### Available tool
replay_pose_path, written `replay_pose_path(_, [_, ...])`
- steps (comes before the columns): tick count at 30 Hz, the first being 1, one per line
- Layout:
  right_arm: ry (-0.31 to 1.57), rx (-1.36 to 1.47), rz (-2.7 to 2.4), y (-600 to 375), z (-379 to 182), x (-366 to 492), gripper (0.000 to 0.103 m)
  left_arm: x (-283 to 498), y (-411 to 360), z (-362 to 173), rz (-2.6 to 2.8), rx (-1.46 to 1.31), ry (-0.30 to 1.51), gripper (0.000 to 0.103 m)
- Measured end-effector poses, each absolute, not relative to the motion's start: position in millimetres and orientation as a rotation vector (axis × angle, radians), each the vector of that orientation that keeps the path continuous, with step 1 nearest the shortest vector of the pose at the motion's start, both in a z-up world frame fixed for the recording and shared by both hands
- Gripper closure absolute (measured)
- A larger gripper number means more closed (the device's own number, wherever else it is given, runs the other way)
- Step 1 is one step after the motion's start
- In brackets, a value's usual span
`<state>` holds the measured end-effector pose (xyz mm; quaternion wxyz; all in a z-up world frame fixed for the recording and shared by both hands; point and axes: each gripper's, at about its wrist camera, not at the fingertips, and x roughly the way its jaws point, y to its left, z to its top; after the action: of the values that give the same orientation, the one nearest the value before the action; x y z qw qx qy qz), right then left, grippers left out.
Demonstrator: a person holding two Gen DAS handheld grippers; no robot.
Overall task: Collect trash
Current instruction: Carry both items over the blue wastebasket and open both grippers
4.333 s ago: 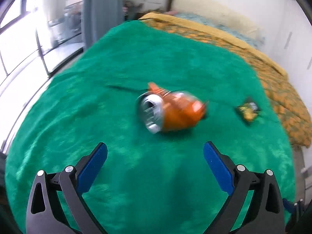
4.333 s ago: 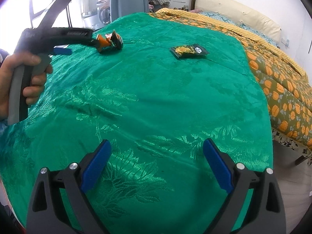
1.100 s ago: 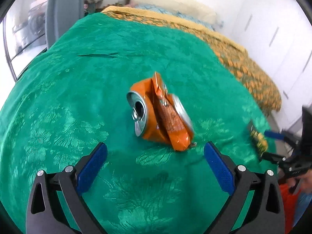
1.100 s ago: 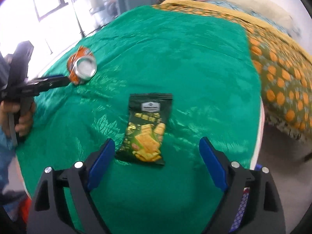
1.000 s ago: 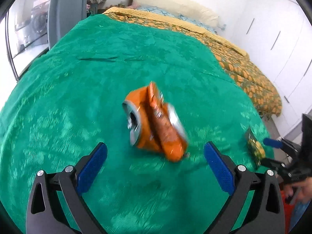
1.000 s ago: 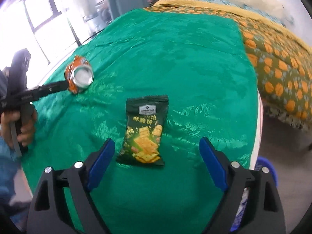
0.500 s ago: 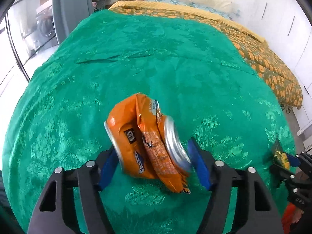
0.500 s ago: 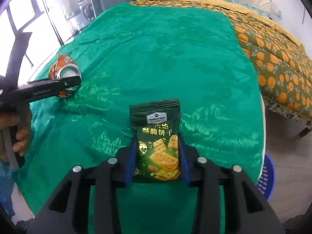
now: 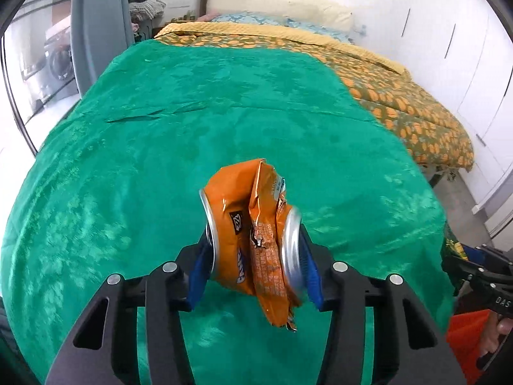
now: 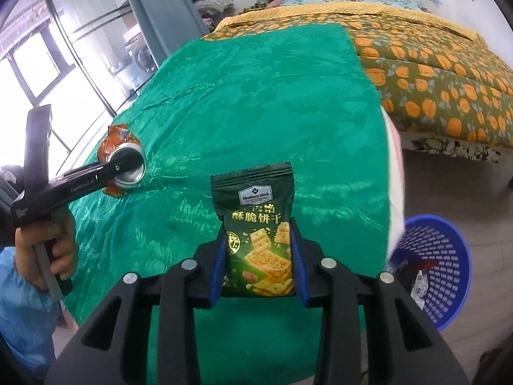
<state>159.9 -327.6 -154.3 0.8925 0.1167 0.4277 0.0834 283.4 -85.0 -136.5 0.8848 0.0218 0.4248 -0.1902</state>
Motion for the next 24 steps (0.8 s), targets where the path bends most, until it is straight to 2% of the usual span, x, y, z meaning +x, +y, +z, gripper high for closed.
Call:
replay_pose_path(7, [0.839,0.327,0.129,-381,-142,128,0.069,243,-137,-115,-0.532,0.083,0.871,0.054])
replay_pose_path(13, [0.829,0.346,-0.018,-456,-143,99,0.069,199,-220,-105,-0.718,0.124,0.883,0.054])
replay_pose_path(19, [0.863,0.397,-0.116,-523,-165,85,0.069,159,-319,-123,-0.86,0.198,0.935,0.053])
replay_pose_path(24, [0.892,0.46,-0.154,-570,-194,83,0.069,147,-394,-158,-0.903,0.244,1.009,0.053])
